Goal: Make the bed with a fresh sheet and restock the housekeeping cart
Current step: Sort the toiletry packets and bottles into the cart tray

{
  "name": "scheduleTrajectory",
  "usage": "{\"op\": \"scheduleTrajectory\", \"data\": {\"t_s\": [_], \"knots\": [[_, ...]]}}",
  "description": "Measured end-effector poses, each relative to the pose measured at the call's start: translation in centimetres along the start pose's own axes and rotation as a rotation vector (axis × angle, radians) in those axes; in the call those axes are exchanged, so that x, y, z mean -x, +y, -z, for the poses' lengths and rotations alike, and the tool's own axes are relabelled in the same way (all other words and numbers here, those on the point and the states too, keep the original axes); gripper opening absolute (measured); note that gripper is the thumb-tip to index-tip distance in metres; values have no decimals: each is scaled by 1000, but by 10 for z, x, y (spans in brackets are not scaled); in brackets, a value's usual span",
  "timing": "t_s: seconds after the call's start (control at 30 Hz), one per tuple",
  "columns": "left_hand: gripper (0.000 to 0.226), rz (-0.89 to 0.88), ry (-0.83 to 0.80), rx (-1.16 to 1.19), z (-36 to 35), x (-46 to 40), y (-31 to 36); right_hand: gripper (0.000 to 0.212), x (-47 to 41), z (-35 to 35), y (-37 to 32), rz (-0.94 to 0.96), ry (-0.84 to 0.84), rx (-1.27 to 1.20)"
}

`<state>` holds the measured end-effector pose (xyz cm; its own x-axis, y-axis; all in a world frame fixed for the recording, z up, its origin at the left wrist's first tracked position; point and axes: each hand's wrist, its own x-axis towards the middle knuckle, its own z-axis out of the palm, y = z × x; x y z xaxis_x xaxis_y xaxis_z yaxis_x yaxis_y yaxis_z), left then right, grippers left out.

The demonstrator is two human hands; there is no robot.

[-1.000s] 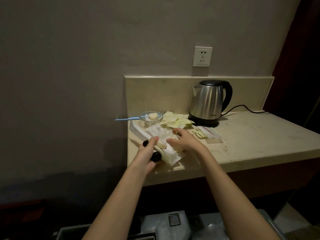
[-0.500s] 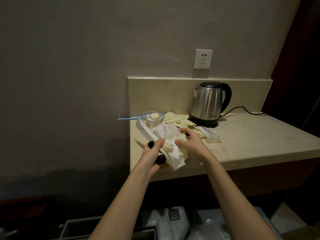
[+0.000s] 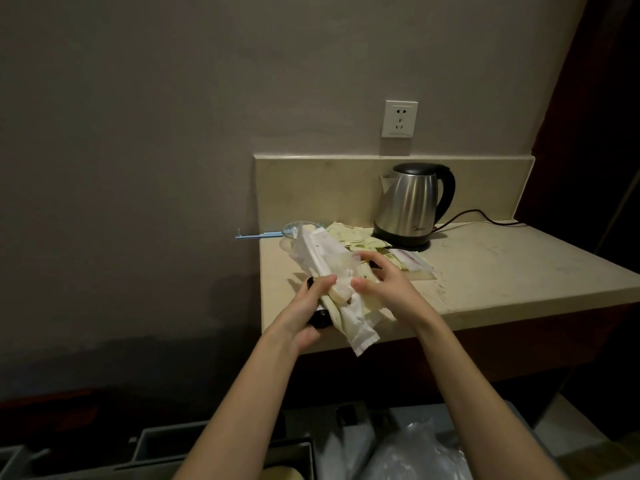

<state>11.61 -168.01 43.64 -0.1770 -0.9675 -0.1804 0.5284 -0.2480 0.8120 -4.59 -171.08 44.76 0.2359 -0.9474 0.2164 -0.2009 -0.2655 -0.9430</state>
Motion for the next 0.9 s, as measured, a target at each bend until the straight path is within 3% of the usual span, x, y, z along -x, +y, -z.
{"op": "scheduleTrajectory", "data": {"t_s": [0.23,0.37,0.5,0.7,0.9], "knots": [[72,-10,-66,-68,10,23,4,42,9,-7,-27,54,-83,30],[76,-30,-12,-140,22,52,10,44,19,-25,-46,50,-121,39],[59,-108,-76,-38,39,100,25,42,38,-62,-69,47,-169,51],[43,-116,19,66,95,197,41,42,94,-156,-110,55,-249,20],[58,-110,90,85,183,323,42,44,189,-273,-137,20,-298,-31]]}}
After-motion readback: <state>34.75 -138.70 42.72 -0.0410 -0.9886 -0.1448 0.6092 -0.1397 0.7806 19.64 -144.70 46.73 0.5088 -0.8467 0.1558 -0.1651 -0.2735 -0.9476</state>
